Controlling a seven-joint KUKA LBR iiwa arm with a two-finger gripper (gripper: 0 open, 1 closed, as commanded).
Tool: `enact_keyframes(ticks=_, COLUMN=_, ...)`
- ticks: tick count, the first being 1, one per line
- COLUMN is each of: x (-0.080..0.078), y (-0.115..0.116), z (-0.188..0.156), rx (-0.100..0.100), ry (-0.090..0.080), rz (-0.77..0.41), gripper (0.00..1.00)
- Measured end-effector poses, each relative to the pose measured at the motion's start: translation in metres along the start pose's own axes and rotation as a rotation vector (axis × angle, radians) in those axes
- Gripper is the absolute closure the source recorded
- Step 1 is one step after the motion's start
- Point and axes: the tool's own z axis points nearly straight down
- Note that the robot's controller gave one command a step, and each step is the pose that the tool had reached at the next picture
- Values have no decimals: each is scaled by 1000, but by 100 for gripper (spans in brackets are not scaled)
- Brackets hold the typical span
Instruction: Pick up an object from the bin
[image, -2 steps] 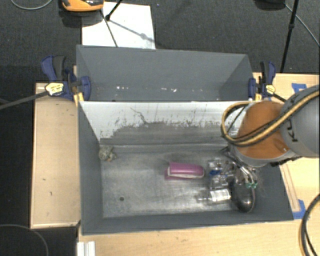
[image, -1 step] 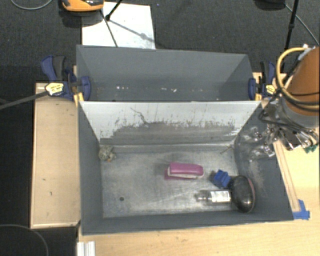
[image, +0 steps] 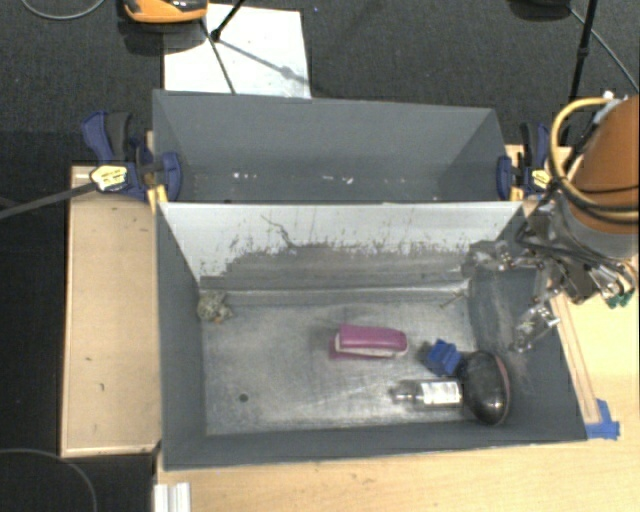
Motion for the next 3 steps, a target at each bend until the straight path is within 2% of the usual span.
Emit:
enact_keyframes(ticks=1, x=-43, y=48, z=141, rx=-5, ry=6, rz=8, gripper=0)
enact_keyframes(ticks=2, x=-35, y=84, z=119, rx=-3, ry=2, rz=-398, gripper=0)
enact_keyframes(ticks=3, x=-64, y=80, z=188, rx=-5, ry=6, rz=-278, gripper=0)
